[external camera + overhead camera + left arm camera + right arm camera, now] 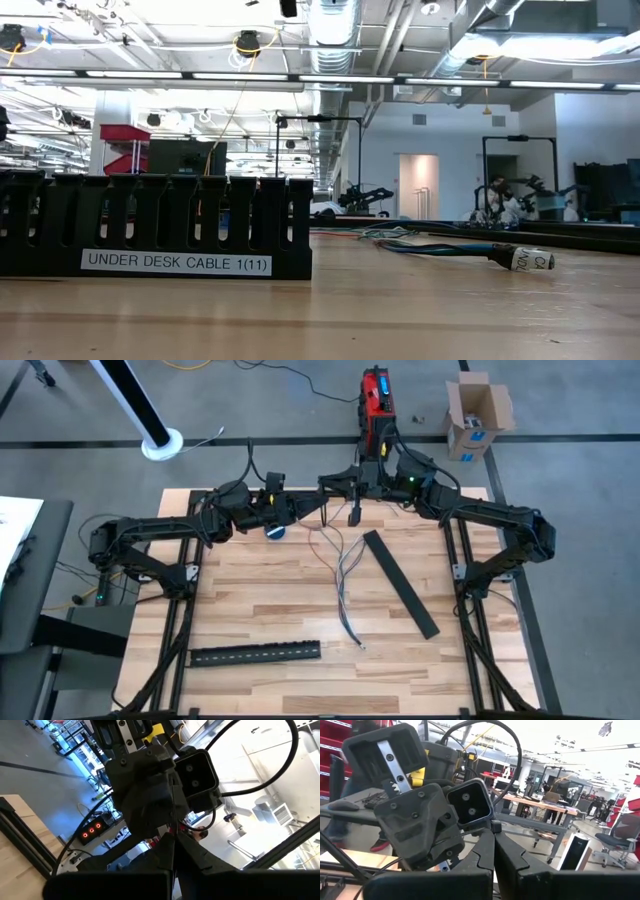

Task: Ziptie cables
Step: Wrap the cable wires with the black zip tie

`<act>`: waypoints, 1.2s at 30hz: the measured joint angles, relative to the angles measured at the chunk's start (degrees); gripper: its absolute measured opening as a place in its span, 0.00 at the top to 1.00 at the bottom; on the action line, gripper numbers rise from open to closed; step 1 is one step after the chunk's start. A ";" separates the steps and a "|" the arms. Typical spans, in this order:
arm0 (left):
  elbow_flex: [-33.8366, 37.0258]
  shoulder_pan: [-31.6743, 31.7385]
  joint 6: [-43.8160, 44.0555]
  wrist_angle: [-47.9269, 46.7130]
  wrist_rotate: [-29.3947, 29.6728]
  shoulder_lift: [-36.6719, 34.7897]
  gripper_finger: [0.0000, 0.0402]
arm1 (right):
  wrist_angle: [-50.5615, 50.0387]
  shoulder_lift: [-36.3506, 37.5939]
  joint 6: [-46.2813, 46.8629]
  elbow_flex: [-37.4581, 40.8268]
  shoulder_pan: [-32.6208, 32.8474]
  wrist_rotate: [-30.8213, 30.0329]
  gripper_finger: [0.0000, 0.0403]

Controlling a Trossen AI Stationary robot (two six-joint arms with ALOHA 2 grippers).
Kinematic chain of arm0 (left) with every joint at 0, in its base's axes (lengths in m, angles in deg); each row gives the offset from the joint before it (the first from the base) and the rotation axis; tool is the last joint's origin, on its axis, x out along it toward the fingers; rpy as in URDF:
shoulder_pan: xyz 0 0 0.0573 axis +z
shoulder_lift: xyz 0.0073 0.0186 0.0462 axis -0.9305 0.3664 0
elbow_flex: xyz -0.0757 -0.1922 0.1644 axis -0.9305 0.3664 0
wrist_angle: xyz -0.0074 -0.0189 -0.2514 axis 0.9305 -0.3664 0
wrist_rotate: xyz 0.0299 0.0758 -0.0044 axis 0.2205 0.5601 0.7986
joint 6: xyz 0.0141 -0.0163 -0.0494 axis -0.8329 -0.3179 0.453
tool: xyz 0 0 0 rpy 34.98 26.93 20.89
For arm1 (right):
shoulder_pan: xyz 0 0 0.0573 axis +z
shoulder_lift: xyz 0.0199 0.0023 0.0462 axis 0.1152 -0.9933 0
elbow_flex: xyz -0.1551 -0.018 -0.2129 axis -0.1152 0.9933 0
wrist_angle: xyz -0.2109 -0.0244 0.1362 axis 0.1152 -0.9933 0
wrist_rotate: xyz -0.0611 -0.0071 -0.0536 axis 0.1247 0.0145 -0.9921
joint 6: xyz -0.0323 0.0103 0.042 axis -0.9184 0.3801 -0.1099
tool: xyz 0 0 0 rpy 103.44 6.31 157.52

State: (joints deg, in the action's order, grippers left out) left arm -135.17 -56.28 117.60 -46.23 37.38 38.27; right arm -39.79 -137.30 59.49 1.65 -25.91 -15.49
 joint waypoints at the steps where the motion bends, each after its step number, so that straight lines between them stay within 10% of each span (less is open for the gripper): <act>1: 0.00 0.00 -0.01 -0.01 0.00 0.00 1.00 | 0.00 0.00 0.00 0.00 0.14 0.00 1.00; 36: 0.02 -0.04 1.69 0.49 -1.21 -1.66 1.00 | -1.61 0.02 -7.73 0.00 4.34 0.50 1.00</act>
State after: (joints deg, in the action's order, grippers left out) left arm -135.15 -56.32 119.29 -45.75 36.16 36.62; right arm -41.40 -137.28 51.76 1.65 -21.57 -14.99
